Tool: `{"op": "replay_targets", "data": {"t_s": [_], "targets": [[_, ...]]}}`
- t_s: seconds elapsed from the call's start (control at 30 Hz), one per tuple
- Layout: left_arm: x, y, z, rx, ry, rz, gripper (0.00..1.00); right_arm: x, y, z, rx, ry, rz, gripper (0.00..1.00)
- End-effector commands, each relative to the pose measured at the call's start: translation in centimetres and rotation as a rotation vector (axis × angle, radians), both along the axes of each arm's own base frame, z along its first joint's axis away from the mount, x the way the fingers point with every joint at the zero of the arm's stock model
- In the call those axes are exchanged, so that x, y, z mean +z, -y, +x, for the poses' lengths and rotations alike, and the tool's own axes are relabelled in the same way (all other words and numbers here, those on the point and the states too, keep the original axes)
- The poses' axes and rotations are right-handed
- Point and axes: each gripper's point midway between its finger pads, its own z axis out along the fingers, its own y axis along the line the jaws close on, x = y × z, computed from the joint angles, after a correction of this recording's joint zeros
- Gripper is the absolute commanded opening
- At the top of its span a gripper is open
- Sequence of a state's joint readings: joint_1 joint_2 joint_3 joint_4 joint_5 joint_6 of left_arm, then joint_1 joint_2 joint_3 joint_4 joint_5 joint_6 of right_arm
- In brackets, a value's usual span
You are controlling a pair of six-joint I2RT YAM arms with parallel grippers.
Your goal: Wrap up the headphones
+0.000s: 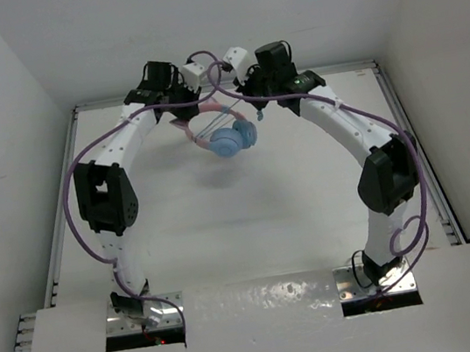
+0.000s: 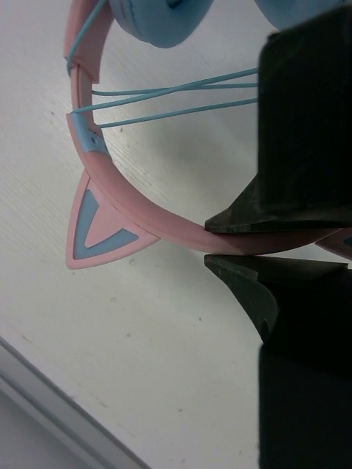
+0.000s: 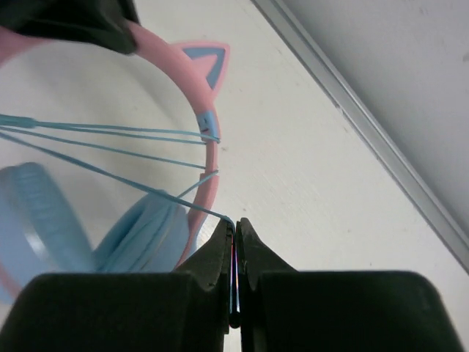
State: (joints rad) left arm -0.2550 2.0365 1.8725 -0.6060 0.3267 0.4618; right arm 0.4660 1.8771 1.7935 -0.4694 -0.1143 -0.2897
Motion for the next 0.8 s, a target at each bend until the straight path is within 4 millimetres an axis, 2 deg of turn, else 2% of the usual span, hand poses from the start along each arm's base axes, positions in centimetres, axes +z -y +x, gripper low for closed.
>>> {"op": "replay_targets", "data": {"t_s": [0.0,0.07,0.1,0.13,0.2,0.23,0.3,0.33,0.4,0.43,0.53,0.63,0.7,0.77], "targets": [[7.2,1.4,-2.1,-0.125,0.129,-0.018,0.00,5.0,3.9,3.3,-0.121,0.197,0.046,0.00],[7.8,1.9,-3.1,-0.149,0.122,-0.020,0.00,4.0,4.6,3.8,-0.134,0.178,0.109,0.00],[8.1,1.9,-3.4,-0.152,0.123,-0.020,0.00,4.3,4.9,3.7,-0.137,0.182,0.139,0.00],[8.1,2.0,-3.8,-0.154,0.111,-0.019,0.00,3.1,5.2,3.6,-0.139,0.161,0.154,0.00],[9.0,2.2,-4.8,-0.175,0.133,-0.008,0.00,3.9,5.4,3.7,-0.130,0.178,0.224,0.00],[9.3,2.2,-5.2,-0.177,0.145,0.004,0.00,2.9,5.4,3.4,-0.119,0.162,0.231,0.00],[9.6,2.8,-6.6,-0.200,0.158,0.017,0.00,3.1,4.4,2.7,-0.041,0.167,0.269,0.00],[9.7,3.1,-7.0,-0.207,0.155,0.014,0.00,2.1,3.9,1.7,0.001,0.142,0.279,0.00],[10.0,3.4,-8.0,-0.217,0.140,0.001,0.00,1.8,2.5,0.1,0.109,0.137,0.314,0.00],[10.0,3.4,-8.2,-0.221,0.136,0.001,0.00,0.6,2.7,-1.0,0.108,0.118,0.322,0.00],[9.4,3.3,-9.0,-0.244,0.120,0.018,0.00,1.0,3.1,-1.5,0.093,0.160,0.375,0.00],[8.5,3.2,-9.6,-0.267,0.103,0.032,0.00,0.6,2.5,-2.3,0.136,0.134,0.401,0.00],[8.7,3.3,-9.5,-0.272,0.116,0.029,0.00,-0.4,2.3,-2.8,0.151,0.110,0.403,0.00],[9.1,3.5,-9.5,-0.271,0.124,0.019,0.00,-0.7,2.1,-3.3,0.175,0.116,0.418,0.00]]}}
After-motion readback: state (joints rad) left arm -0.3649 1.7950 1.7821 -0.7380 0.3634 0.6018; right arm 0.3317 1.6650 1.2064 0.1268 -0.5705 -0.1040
